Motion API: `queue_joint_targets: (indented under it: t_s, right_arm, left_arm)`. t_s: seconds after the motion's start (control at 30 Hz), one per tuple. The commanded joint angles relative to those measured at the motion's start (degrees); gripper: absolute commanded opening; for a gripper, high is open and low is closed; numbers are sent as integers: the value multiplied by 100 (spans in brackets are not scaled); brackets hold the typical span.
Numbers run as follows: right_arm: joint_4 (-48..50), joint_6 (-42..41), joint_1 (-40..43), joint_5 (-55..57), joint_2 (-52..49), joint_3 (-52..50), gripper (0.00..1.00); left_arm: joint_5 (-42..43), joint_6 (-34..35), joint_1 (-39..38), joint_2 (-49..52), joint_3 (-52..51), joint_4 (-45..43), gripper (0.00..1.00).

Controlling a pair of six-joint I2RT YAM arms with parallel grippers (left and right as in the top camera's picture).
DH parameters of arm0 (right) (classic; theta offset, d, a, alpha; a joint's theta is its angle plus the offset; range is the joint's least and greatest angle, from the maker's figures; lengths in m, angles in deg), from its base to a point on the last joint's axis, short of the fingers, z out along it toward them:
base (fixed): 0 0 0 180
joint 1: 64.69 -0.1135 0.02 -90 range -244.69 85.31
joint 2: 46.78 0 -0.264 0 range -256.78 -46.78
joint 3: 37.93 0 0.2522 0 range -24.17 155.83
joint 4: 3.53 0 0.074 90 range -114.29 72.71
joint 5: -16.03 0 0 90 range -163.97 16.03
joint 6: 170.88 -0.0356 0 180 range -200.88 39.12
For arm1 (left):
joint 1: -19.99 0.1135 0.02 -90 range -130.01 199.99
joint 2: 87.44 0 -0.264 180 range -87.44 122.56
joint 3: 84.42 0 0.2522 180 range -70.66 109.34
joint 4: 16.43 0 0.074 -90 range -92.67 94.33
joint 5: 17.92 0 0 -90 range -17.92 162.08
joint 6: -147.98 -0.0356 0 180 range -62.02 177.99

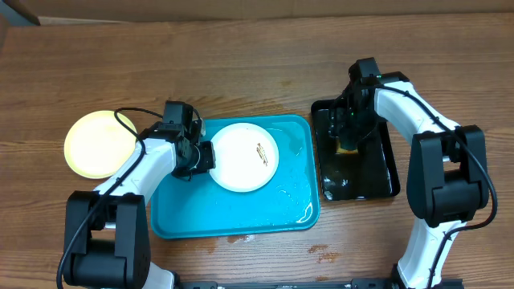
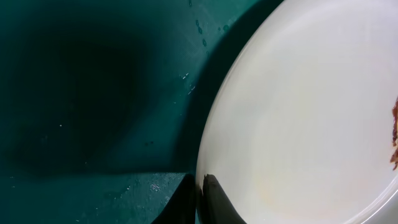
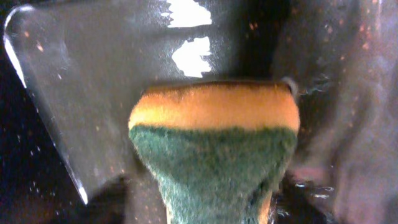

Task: Clean dirty plates on tray and stack at the side
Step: 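Wet the sponge in the black tray water with the right gripper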

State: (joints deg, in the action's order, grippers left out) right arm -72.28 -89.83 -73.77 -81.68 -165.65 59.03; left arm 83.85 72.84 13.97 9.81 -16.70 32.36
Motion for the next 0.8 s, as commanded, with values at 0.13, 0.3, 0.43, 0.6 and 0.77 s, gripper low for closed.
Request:
queue_joint_targets:
  t_s: [0.13, 0.3, 0.43, 0.6, 0.77]
  right_arm:
    - [-610, -2, 59, -223, -9, 752, 4]
    - [-1526, -2, 57, -221, 33, 1585, 4]
    - [-1637, -4, 57, -195, 155, 1709, 4]
    - [-2258, -94, 57, -4, 140, 1698, 4]
    - [-2334, -131, 20, 109, 118, 1530, 4]
  left_arm:
    - [-35, -4, -44, 68, 50, -13, 8]
    - [-35, -4, -44, 68, 50, 11, 8]
    - [-37, -2, -44, 68, 50, 4, 8]
    - [-33, 190, -44, 68, 50, 39, 4]
    - [-33, 363, -44, 68, 50, 24, 4]
